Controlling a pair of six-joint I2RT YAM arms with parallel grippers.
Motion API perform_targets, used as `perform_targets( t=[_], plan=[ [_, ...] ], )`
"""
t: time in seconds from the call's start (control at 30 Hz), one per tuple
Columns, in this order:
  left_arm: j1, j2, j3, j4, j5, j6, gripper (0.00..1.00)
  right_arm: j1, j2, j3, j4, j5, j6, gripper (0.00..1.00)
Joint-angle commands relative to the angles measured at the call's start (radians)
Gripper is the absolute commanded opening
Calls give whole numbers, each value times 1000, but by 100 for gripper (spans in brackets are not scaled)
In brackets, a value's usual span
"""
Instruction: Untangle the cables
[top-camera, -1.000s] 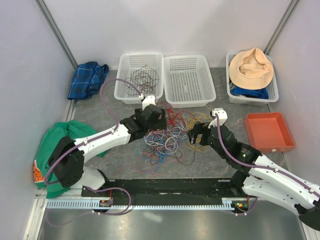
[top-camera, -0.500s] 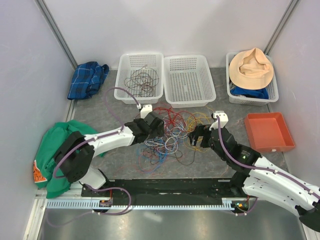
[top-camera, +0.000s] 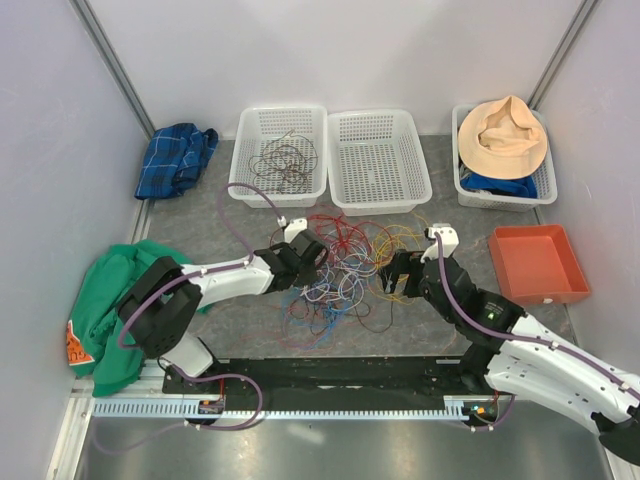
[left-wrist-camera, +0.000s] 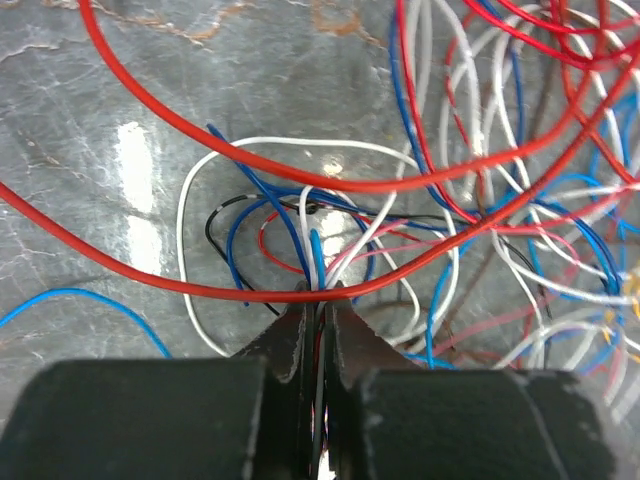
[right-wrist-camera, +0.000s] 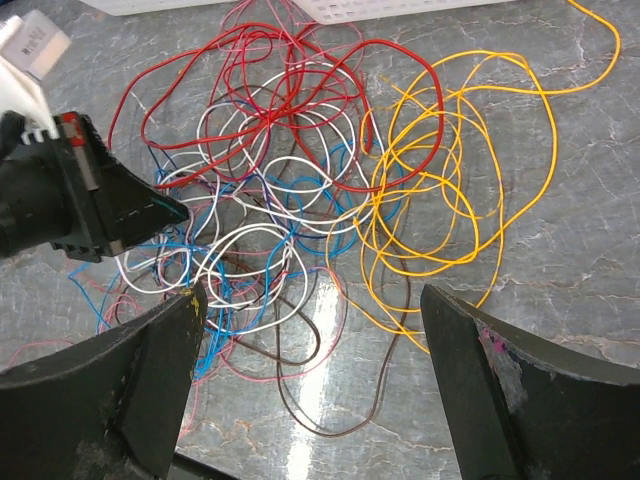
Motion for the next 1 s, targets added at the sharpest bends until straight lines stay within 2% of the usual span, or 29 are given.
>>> perform_targets(
  t=[0.0,0.1,0.13,0.17,0.27,0.47,0.57,0.8,0.97],
  plan=[
    [-3,-146,2,54,95,104,2,1,-40,40,-16,27,-3,96],
    [-10,-333,-83,182,207,207,2,1,-79,58,-15,40,-26,96],
    [-10,-395,-114,289,244,250,2,1,-90,64,-9,43,-44,96],
    [-9,-497,-146,354,317,269,2,1,-101,69,-6,44,-52,96],
    [-9,-639,-231,504,449,307,2,1,-144,83,20,50,-75,96],
    [-9,-642,-206,535,676,376,2,1,-236,77,167,-8,-82,96],
    [-9,-632,-226,575,717,367,2,3,-232,66,267,-124,-76,94],
    [-7,-604,-210,592,754,358,2,1,9,139,266,-276,-193,83],
    [-9,-604,-191,554,747,370,2,3,74,127,303,-367,-228,77]
  ],
)
